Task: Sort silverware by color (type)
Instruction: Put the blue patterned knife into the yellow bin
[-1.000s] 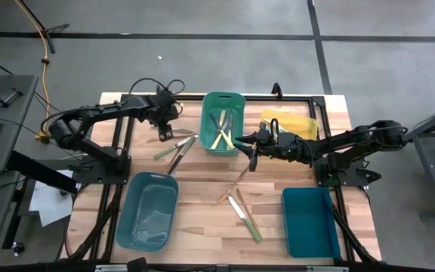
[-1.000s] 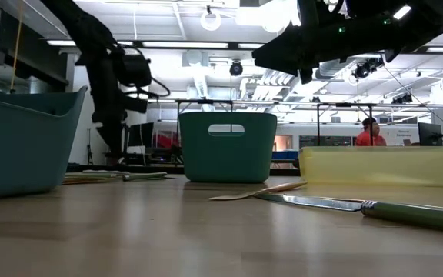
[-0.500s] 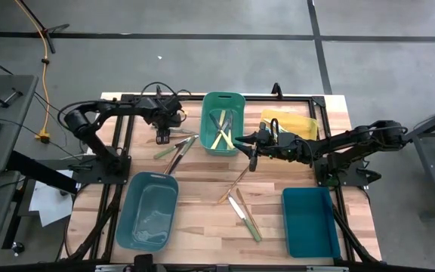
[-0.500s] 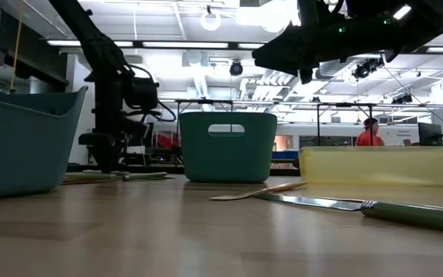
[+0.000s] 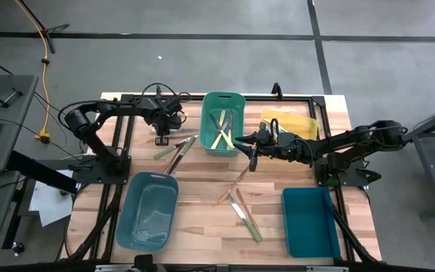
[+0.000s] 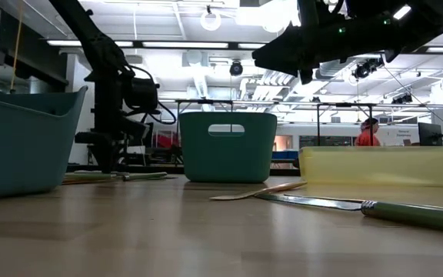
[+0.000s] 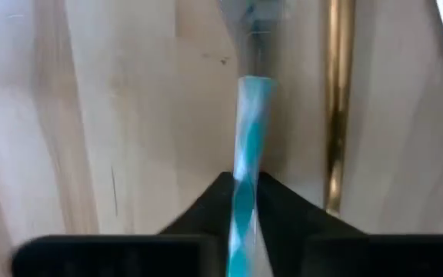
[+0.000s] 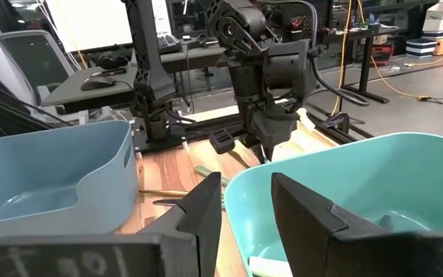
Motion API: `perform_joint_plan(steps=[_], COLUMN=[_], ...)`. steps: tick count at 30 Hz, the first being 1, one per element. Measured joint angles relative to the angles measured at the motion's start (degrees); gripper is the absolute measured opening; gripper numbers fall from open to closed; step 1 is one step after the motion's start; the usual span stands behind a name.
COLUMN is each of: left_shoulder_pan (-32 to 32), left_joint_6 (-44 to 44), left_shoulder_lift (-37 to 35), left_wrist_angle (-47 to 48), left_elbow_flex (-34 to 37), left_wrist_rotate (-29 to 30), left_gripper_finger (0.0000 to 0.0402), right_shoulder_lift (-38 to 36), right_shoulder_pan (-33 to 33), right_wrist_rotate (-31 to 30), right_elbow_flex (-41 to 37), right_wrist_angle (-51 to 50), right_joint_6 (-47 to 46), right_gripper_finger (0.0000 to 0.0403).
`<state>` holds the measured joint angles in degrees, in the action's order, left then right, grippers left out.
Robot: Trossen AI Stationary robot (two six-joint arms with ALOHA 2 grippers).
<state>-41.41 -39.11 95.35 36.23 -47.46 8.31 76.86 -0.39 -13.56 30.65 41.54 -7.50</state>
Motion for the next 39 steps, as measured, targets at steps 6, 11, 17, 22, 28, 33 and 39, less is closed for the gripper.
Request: perform_joint_plan(steps=[6,11,17,22,28,33,39], left_shoulder_pan=[-0.07,-0.13,-0.13,-0.21,-0.61,-0.63,-0.61], left_joint_6=[0.98,1.11,3.33,9.48,13.86,17.66,23.2], left_shoulder_lift=[0.13,0.17,0.24,0.68,-4.21,-12.86,-26.01], left_wrist_angle=[-0.86,-0.96,-0.14,6.73,7.53,5.28,0.52], left_elbow_flex=[0.04,0.07,0.07,-2.98,-8.07,-10.14,-9.53], left_wrist_rotate=[2.61,3.45,4.85,9.23,9.69,12.0,6.4], left_gripper_finger=[0.0029,0.002,0.002,0.002,0.002,0.002,0.002], right_shoulder_lift=[0.0,0.0,0.0,0.0,0.0,0.0,0.0], right_shoulder_pan=[-0.02,-0.01,-0.01,-0.02,0.0,-0.02,0.0], right_wrist_rotate=[0.02,0.0,0.0,0.0,0.0,0.02,0.0], right_elbow_flex=[0.0,0.0,0.0,0.0,-0.02,-0.02,-0.02], right_wrist_angle=[0.0,0.0,-0.2,-0.2,-0.32,-0.68,-1.62], right_joint_6=[0.02,0.0,0.01,0.02,0.02,0.0,0.0], right_gripper_finger=[0.0113,0.0113,0.0113,0.0113,0.0113,0.0113,0.0113])
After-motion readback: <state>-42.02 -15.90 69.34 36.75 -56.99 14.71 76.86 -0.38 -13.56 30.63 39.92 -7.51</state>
